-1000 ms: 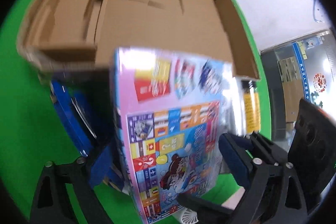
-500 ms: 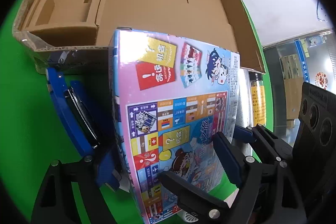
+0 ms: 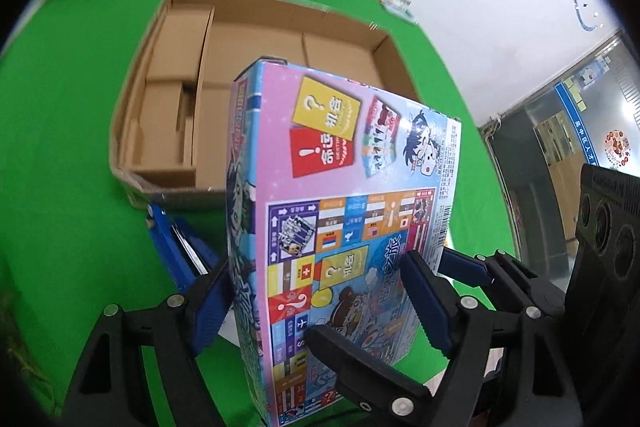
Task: Organize rigid objects
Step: 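Lift the board-game box with both tools toward the open box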
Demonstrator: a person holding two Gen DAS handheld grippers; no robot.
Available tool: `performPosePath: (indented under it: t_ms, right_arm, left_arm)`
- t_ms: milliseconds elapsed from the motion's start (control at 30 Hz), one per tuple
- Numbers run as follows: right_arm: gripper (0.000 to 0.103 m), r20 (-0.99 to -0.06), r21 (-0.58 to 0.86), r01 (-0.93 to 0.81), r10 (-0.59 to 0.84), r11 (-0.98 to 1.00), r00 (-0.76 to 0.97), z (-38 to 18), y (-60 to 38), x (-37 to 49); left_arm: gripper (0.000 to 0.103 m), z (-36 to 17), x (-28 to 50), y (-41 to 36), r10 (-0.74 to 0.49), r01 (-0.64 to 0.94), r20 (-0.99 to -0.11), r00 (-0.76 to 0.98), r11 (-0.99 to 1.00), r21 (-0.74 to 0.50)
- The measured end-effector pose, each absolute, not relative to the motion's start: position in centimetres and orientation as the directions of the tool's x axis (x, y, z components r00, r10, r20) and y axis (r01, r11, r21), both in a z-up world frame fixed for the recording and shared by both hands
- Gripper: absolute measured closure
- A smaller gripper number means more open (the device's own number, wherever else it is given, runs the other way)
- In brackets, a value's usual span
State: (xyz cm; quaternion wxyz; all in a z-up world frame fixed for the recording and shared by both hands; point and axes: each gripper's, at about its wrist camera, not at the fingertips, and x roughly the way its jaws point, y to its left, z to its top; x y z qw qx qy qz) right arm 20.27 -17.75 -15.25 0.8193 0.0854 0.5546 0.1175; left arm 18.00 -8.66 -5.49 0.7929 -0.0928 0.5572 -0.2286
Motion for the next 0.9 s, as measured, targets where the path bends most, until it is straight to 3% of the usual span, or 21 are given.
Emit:
performPosePath:
  t_ms: [367,667,900]
  right_arm:
    - [0.007,-0.808,0.284,-0.152,0.322,0.947,0.493,-4.7,-23.3,10.1]
    - [0.008,-0.793,0.263,-0.194,0.326,0.945,0.514,-1.9,-26.8,4.2]
    - [0.009,-0.801,0.235,-0.193,0.303,0.953,0.517,-1.3,-26.5,5.4]
  left_arm:
    - [0.023,2.6,9.4,-12.8,-0.419,0.274,-0.804,0.423,0.905,-0.327]
    - [0.023,3.7,6.2,-14.8,-0.404,0.264,-0.788,0.465,0.913,-0.312]
    - [0.023,3.7,7.9,-14.7,-0.420,0.281,-0.776,0.470,0.905,-0.320]
